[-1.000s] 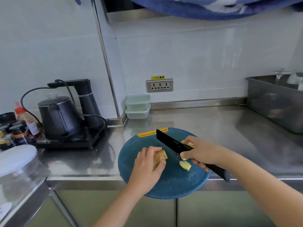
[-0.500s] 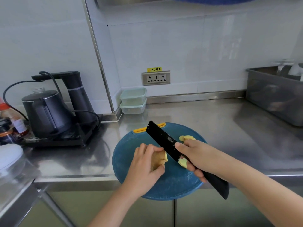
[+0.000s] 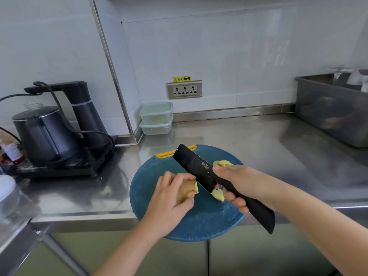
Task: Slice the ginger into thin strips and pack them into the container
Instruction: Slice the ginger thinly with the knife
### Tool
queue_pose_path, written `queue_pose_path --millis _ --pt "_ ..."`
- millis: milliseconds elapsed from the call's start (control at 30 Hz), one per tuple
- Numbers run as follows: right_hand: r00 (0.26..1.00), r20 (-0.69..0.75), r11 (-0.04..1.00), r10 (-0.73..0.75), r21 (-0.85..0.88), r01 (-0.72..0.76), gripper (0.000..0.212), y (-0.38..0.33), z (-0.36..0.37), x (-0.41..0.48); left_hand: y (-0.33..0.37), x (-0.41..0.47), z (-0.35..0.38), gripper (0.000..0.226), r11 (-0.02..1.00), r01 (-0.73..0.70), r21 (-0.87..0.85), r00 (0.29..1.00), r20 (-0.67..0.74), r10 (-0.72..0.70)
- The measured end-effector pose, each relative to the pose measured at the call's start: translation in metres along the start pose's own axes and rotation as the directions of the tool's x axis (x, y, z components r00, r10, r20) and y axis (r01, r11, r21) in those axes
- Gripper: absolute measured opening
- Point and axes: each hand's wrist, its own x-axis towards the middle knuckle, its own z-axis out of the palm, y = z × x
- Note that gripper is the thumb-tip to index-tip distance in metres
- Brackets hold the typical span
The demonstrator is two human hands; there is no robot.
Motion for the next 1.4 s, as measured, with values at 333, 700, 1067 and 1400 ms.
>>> queue_pose_path --millis 333,700,1067,1400 --pt "0.999 0.038 1.000 0.011 0.013 -0.012 0.043 -0.001 -0.004 0.003 -0.001 0.000 0.000 0.039 1.000 0.012 -0.008 1.000 -0.004 -0.012" --pt "0.999 0.015 1.000 -0.028 -0.011 0.028 0.043 -0.009 -0.005 0.006 0.000 -0.001 0.000 0.034 1.000 0.003 0.002 1.000 -0.009 -0.003" --pt "0.999 0.034 0.999 -0.003 -0.044 0.005 0.042 -0.007 -0.007 0.003 -0.002 0.000 0.000 0.035 1.000 0.000 -0.001 1.000 0.003 0.000" --pt "0.996 -0.068 0.984 0.061 -0.161 -0.071 0.045 -0.002 0.003 0.010 -0.003 0.001 0.001 0.035 0.998 -0.039 0.049 0.999 0.002 0.039"
